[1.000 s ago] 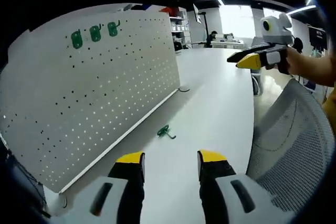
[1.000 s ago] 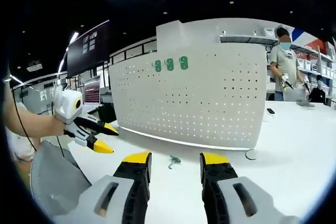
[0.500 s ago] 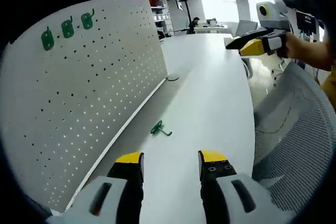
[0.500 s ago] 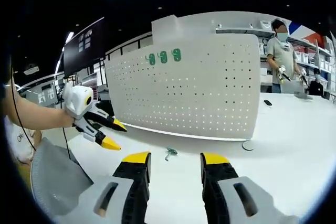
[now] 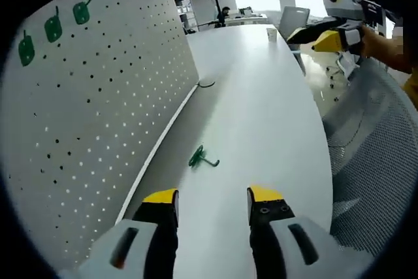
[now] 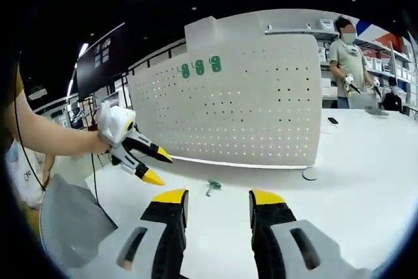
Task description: Insert the hook assembly into the mounting plate slot until the hook locks in place.
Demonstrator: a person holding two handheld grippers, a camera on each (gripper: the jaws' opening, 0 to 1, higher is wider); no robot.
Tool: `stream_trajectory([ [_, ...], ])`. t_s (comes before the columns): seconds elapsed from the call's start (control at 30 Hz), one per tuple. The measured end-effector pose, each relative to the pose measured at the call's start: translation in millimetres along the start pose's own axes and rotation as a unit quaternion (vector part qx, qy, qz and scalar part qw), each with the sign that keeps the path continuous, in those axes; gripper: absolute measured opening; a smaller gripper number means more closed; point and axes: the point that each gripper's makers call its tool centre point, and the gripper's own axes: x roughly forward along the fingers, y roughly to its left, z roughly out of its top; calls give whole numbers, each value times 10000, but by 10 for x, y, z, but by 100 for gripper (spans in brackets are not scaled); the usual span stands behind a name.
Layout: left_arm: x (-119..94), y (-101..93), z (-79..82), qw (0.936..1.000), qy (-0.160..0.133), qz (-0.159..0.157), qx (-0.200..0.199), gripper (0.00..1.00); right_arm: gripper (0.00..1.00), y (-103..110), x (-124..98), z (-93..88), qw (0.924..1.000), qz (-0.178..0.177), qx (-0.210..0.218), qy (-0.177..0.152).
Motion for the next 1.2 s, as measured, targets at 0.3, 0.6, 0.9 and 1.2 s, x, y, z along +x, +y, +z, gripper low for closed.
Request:
stream_trajectory([
  [0.3,281,83,-57,9984,368,-310,308,44,35,-4,2,-46,9999,-43,110,41],
  [0.6,475,167,25,9954,522,-517,610,44,35,-16,6,-57,9998,-76,186,26],
  [0.9,707,240,-17,9879,917,-817,942,43,34,-12,20,-76,9995,-77,296,16],
  [1.2,876,231,54,9812,1056,-1083,1198,42,34,2,46,-113,9992,-58,391,37],
])
